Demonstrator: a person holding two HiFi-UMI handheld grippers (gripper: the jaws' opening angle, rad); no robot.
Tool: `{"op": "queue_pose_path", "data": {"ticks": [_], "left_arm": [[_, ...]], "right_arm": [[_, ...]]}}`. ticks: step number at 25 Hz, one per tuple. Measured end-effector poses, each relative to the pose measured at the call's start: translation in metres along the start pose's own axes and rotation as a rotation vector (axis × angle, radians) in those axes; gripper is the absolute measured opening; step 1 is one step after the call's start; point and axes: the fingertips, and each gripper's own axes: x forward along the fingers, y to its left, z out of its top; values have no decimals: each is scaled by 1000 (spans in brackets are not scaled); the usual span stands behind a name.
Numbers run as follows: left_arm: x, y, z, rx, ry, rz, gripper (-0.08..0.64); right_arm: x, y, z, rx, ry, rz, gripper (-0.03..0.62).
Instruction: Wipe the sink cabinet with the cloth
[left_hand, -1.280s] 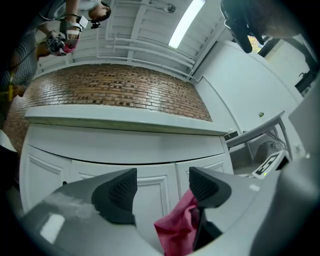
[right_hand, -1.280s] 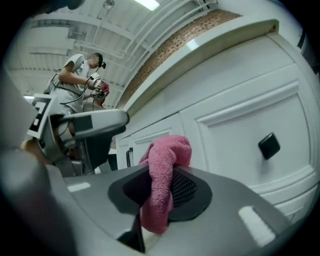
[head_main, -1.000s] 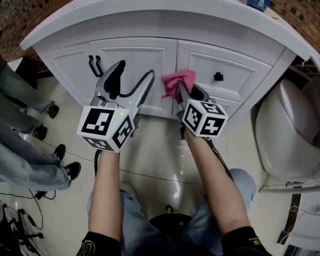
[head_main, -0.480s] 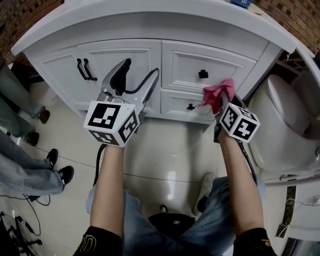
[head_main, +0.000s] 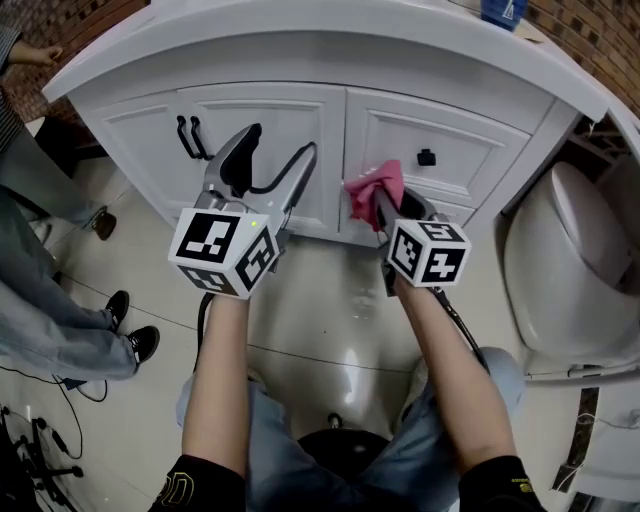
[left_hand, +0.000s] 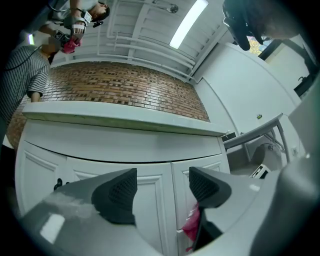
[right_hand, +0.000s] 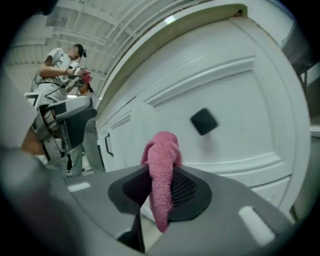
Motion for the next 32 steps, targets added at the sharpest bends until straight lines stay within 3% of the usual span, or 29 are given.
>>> {"op": "queue_pose_path", "data": {"ticks": [4, 7, 11, 20, 23, 25, 29, 32], "left_arm": [[-6, -3, 2, 21, 17, -1, 330], [-12, 2, -1, 44, 39, -2, 330], [-10, 11, -8, 45, 49, -8, 330], [27, -22, -21, -7, 36, -71, 330], [32, -31, -18, -29, 19, -79, 330], [33, -31, -13, -37, 4, -77, 330], [30, -30, -13, -29, 8, -72, 330], [24, -27, -11, -6, 17, -68, 330]], "right_arm": [[35, 42, 1, 41, -19, 123, 77], [48, 40, -4, 100, -19, 100, 77], [41, 19, -5, 58, 7, 46, 77], [-47, -110, 10, -11, 21, -244, 77], [-78, -145, 8, 20, 36, -357, 77], [-86, -154, 7, 61, 36, -381, 77], [-77, -143, -4, 96, 42, -378, 77], [-42, -91, -16, 88, 61, -222, 78]]}}
